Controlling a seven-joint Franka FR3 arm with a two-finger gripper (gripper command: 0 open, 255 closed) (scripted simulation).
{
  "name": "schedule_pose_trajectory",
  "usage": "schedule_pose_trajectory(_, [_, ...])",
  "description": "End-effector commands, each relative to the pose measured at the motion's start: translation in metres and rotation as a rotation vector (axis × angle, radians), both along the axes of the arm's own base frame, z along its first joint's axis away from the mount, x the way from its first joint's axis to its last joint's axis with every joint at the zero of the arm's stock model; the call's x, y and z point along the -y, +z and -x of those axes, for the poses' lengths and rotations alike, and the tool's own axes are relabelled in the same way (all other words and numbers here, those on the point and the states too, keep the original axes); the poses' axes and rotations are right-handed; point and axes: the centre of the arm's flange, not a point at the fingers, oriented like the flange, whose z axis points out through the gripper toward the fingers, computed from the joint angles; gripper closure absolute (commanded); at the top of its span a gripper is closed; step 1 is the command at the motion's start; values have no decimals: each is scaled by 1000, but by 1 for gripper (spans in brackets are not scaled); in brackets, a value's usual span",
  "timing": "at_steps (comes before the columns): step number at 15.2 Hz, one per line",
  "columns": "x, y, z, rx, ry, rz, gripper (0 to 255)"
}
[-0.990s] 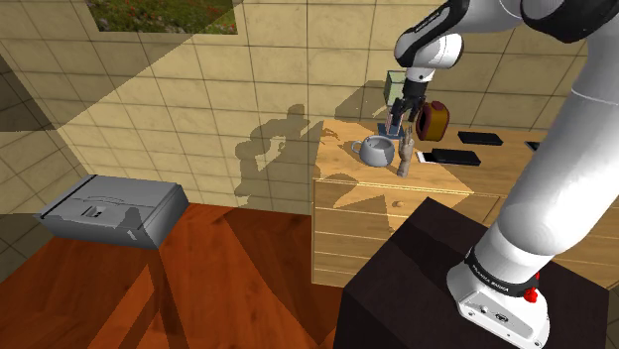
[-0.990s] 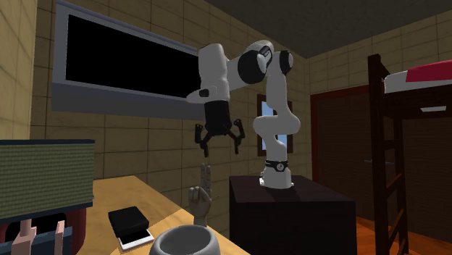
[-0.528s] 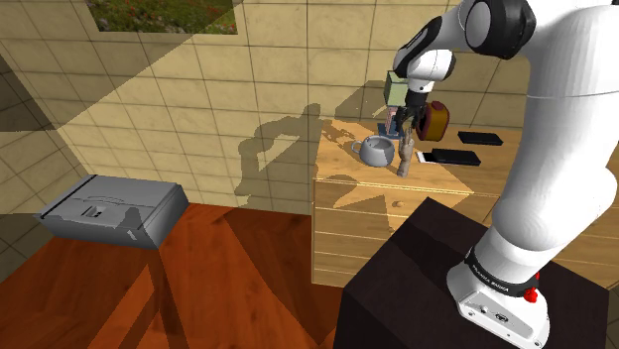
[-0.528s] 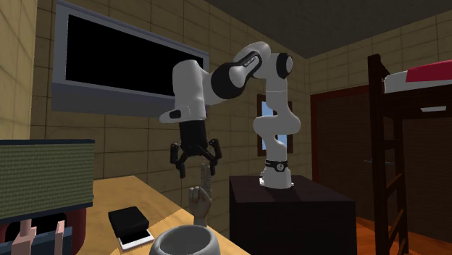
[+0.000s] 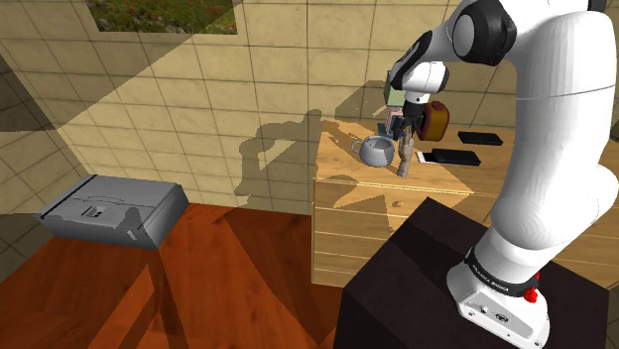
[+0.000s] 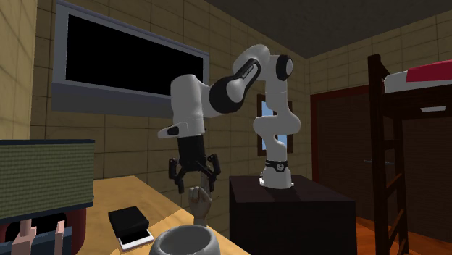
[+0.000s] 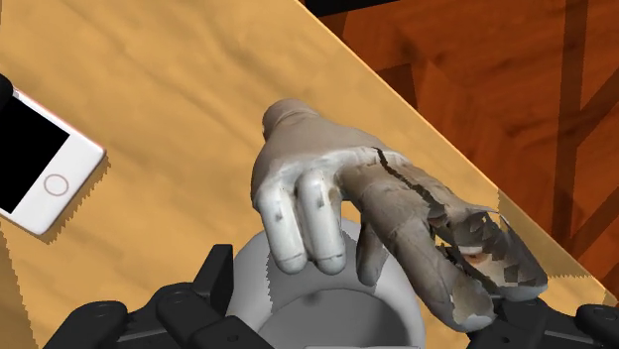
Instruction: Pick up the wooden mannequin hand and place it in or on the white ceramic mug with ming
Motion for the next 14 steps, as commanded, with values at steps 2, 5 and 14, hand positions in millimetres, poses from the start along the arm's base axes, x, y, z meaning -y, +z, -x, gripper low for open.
schedule_pose_trajectory(2, [0, -4, 0, 0, 0, 0, 0])
schedule_pose_trajectory(5, [0, -4, 0, 0, 0, 0, 0])
schedule_pose_trajectory(14, [0, -4, 0, 0, 0, 0, 255])
